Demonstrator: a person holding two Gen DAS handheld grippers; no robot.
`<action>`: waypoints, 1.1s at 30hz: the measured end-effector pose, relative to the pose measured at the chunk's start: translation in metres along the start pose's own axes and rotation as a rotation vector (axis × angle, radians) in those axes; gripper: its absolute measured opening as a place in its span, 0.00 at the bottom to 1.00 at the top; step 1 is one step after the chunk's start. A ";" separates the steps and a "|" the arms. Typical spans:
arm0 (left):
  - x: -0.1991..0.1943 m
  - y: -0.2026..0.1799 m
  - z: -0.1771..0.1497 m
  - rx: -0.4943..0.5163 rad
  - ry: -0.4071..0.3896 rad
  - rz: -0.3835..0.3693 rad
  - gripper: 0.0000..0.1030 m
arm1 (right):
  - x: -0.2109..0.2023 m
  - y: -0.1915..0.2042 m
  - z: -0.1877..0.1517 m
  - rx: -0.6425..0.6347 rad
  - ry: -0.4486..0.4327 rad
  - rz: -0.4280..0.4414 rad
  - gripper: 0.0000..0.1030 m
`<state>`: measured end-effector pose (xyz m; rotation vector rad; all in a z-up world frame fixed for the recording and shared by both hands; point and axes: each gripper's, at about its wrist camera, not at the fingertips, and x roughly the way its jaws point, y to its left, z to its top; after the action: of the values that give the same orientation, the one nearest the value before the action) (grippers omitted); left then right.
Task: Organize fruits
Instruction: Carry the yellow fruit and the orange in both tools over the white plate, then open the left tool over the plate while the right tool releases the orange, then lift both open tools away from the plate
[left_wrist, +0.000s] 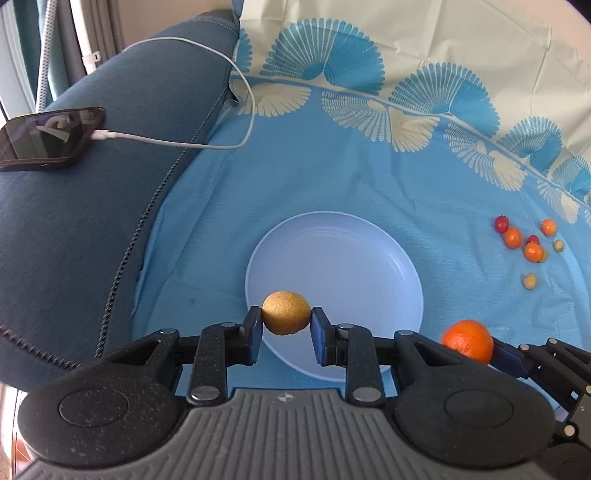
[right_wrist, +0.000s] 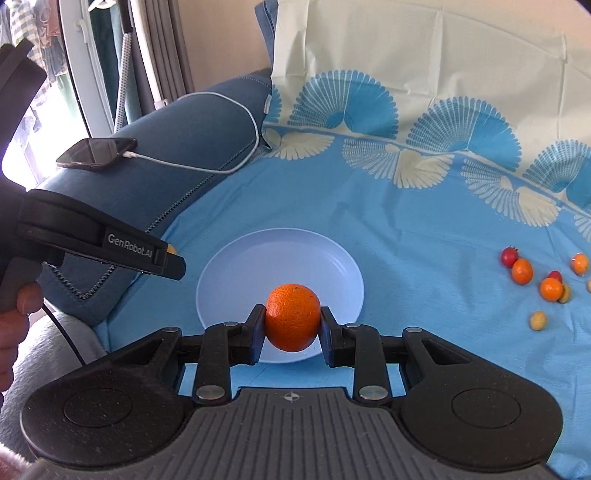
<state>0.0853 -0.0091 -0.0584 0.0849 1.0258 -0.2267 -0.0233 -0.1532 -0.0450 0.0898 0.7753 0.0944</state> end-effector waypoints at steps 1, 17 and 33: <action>0.008 -0.001 0.002 0.005 0.008 0.006 0.30 | 0.007 -0.001 0.000 0.000 0.008 0.000 0.30; 0.076 0.000 0.019 0.055 0.064 0.040 0.68 | 0.087 -0.013 0.002 -0.008 0.116 0.020 0.31; -0.044 0.022 -0.038 -0.049 -0.002 0.109 1.00 | -0.026 0.013 -0.005 0.006 0.008 -0.015 0.97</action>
<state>0.0364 0.0257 -0.0410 0.0959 1.0211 -0.1027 -0.0457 -0.1431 -0.0290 0.0896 0.7847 0.0777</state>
